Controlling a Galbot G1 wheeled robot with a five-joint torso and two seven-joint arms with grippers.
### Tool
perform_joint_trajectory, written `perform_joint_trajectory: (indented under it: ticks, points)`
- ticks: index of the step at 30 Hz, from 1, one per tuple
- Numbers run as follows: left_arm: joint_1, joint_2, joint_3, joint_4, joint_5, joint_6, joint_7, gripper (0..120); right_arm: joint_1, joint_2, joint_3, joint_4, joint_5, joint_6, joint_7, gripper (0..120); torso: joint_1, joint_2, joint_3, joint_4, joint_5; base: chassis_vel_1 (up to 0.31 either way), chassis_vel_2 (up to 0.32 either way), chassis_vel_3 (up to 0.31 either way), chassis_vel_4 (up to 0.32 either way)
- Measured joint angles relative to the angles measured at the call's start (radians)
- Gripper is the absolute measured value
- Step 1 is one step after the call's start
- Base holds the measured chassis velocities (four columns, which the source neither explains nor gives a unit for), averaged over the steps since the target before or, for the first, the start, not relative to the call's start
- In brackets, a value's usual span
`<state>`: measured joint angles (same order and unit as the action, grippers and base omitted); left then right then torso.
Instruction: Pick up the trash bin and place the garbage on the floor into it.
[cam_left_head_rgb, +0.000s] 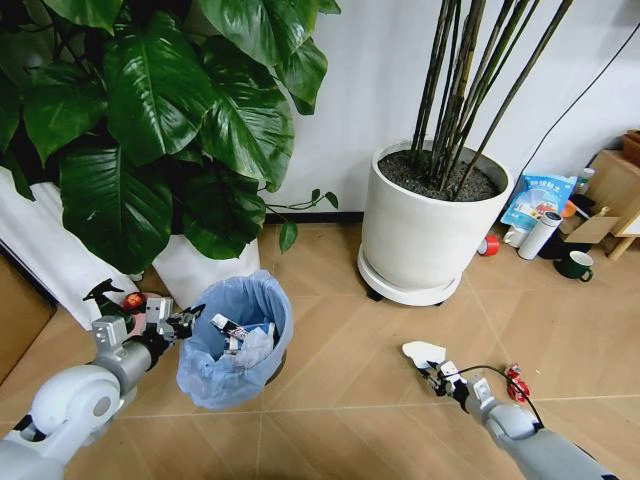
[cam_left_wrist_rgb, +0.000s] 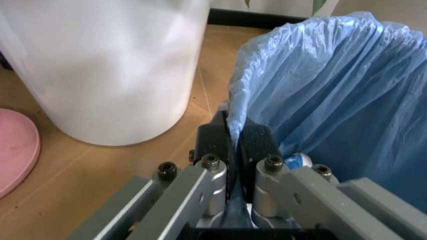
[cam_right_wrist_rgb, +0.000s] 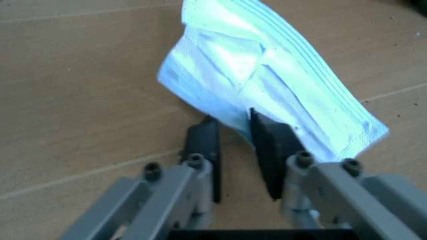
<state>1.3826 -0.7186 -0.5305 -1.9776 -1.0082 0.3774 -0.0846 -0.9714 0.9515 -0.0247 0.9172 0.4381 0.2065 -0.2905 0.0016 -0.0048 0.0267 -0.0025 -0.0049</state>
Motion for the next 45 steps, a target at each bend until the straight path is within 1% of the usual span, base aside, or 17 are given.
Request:
perform_joint_trajectory:
  ticks: [1,3,4,5,10,15,19,24,27,32,35,37,40,41,42,44,45]
  points:
    - [0.000,0.000,0.000,0.000,0.000,0.000,0.000,0,0.000,0.000,0.000,0.000,0.000,0.000,0.000,17,0.000,0.000,0.000,0.0000,0.0000,0.000,0.000,0.000,0.000]
    - [-0.001,0.000,0.000,0.003,0.000,0.000,0.000,0,-0.004,-0.006,0.000,0.013,0.018,-0.001,-0.005,5,0.000,0.000,0.000,0.0000,0.0002,0.000,0.000,0.000,0.000]
    - [-0.001,0.000,0.000,0.003,0.000,0.000,0.000,0,-0.004,-0.006,0.000,0.013,0.018,-0.001,-0.005,5,0.000,0.000,0.000,0.0000,0.0002,0.000,0.000,0.000,0.000]
    - [-0.003,-0.001,0.001,0.005,0.000,0.000,0.000,0,-0.011,-0.012,0.003,0.032,0.031,-0.002,-0.006,0,0.000,0.000,0.000,0.0000,0.0000,0.000,0.000,0.000,0.000]
    - [-0.012,-0.004,0.013,0.009,0.000,0.000,0.000,0,-0.041,-0.029,0.020,0.110,0.058,-0.002,-0.006,0,0.000,0.000,0.000,-0.0001,0.0000,0.000,0.000,0.000,0.000]
    - [-0.016,-0.004,0.019,0.011,0.000,0.000,0.000,0,-0.056,-0.034,0.035,0.151,0.064,0.009,-0.008,0,0.000,0.000,0.000,-0.0001,0.0003,0.000,0.000,0.000,0.000]
    - [-0.016,0.003,0.028,0.013,-0.002,-0.001,-0.001,0,-0.058,-0.042,0.072,0.226,0.097,0.061,-0.087,0,0.000,0.000,0.000,-0.0001,0.0000,0.000,0.000,0.000,0.000]
    - [-0.016,0.011,0.041,0.014,-0.003,-0.003,-0.005,0,-0.034,-0.052,0.068,0.317,0.171,0.094,-0.164,0,0.000,0.000,0.000,0.0001,-0.0002,0.000,0.000,0.000,0.000]
    - [-0.020,0.017,0.061,0.015,-0.003,-0.005,-0.009,0,0.005,-0.063,0.035,0.422,0.270,0.115,-0.244,0,0.000,0.000,0.000,0.0002,0.0001,0.000,0.000,0.000,0.000]
    - [-0.031,0.018,0.079,0.018,-0.003,-0.005,-0.014,0,0.053,-0.070,-0.006,0.503,0.352,0.120,-0.310,0,0.000,0.000,0.000,0.0000,0.0000,0.000,0.000,0.000,0.000]
    - [-0.041,0.021,0.100,0.021,-0.001,-0.005,-0.017,0,0.115,-0.074,-0.053,0.572,0.420,0.121,-0.351,0,0.000,0.000,0.000,-0.0001,0.0000,0.000,0.000,0.000,0.000]
    - [-0.042,0.022,0.103,0.021,-0.001,-0.005,-0.017,0,0.128,-0.075,-0.064,0.582,0.434,0.123,-0.357,0,0.000,0.000,0.000,-0.0001,0.0000,0.000,0.000,0.000,0.000]
    - [-0.049,0.025,0.117,0.025,0.000,-0.005,-0.018,0,0.202,-0.077,-0.129,0.623,0.495,0.132,-0.387,0,0.000,0.000,0.000,-0.0002,0.0001,0.000,0.000,0.000,0.000]
    - [-0.055,0.025,0.126,0.027,0.000,-0.006,-0.018,0,0.265,-0.072,-0.183,0.641,0.528,0.142,-0.402,0,0.000,0.000,0.000,0.0000,-0.0002,0.000,0.000,0.000,0.000]
    - [-0.055,0.025,0.126,0.027,0.000,-0.006,-0.018,0,0.265,-0.072,-0.183,0.641,0.528,0.142,-0.402,0,0.000,0.000,0.000,0.0000,-0.0002,0.000,0.000,0.000,0.000]
    - [-0.063,0.026,0.138,0.030,0.000,-0.006,-0.019,0,0.329,-0.058,-0.248,0.651,0.560,0.144,-0.414,0,0.000,0.000,0.000,0.0001,0.0000,0.000,0.000,0.000,0.000]
    - [-0.063,0.026,0.138,0.030,0.000,-0.006,-0.019,0,0.329,-0.058,-0.248,0.651,0.560,0.144,-0.414,0,0.000,0.000,0.000,0.0001,0.0000,0.000,0.000,0.000,0.000]
